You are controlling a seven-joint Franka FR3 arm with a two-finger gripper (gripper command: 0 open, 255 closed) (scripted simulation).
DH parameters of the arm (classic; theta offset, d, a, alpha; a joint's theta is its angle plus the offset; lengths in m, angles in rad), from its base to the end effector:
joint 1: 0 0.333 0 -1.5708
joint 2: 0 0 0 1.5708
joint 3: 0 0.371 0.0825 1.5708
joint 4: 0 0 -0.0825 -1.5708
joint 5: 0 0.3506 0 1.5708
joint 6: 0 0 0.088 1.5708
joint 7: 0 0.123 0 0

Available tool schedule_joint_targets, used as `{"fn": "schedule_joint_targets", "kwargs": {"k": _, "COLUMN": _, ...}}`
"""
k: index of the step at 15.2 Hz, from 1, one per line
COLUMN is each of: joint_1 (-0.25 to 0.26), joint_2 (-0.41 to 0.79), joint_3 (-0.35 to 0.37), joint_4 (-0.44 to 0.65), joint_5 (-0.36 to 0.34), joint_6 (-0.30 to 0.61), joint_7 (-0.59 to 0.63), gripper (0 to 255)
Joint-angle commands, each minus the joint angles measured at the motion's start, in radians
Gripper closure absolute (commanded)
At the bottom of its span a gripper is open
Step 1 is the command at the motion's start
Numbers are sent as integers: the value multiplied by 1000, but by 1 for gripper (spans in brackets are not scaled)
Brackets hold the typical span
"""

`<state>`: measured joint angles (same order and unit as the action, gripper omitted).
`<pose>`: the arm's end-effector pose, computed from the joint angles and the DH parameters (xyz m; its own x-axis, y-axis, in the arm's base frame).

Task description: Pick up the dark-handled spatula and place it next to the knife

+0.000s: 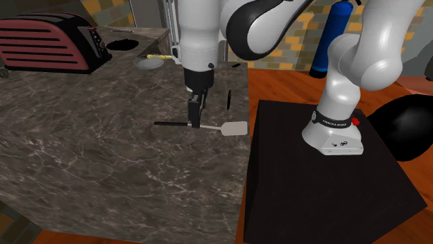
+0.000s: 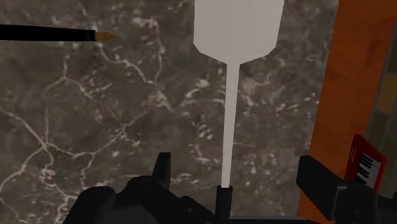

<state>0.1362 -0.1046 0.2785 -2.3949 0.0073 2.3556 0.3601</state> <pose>0.4180 0.1863 0.4227 0.9966 0.0489 0.0656 0.0490 -0.9988 0.0001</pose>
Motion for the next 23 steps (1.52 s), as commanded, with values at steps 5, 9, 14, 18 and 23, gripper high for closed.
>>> {"fn": "schedule_joint_targets", "kwargs": {"k": 5, "joint_1": -2, "joint_2": 48, "joint_3": 3, "joint_4": -16, "joint_5": -19, "joint_6": 63, "joint_7": 14, "gripper": 0}}
{"fn": "schedule_joint_targets", "kwargs": {"k": 9, "joint_1": -2, "joint_2": 48, "joint_3": 3, "joint_4": -16, "joint_5": -19, "joint_6": 63, "joint_7": 14, "gripper": 0}}
{"fn": "schedule_joint_targets", "kwargs": {"k": 14, "joint_1": -2, "joint_2": 48, "joint_3": 3, "joint_4": -16, "joint_5": -19, "joint_6": 63, "joint_7": 14, "gripper": 255}}
{"fn": "schedule_joint_targets", "kwargs": {"k": 18, "joint_1": -2, "joint_2": 48, "joint_3": 3, "joint_4": -16, "joint_5": -19, "joint_6": 63, "joint_7": 14, "gripper": 255}}
{"fn": "schedule_joint_targets", "kwargs": {"k": 23, "joint_1": -2, "joint_2": 28, "joint_3": 2, "joint_4": -6, "joint_5": -11, "joint_6": 35, "joint_7": 8, "gripper": 255}}
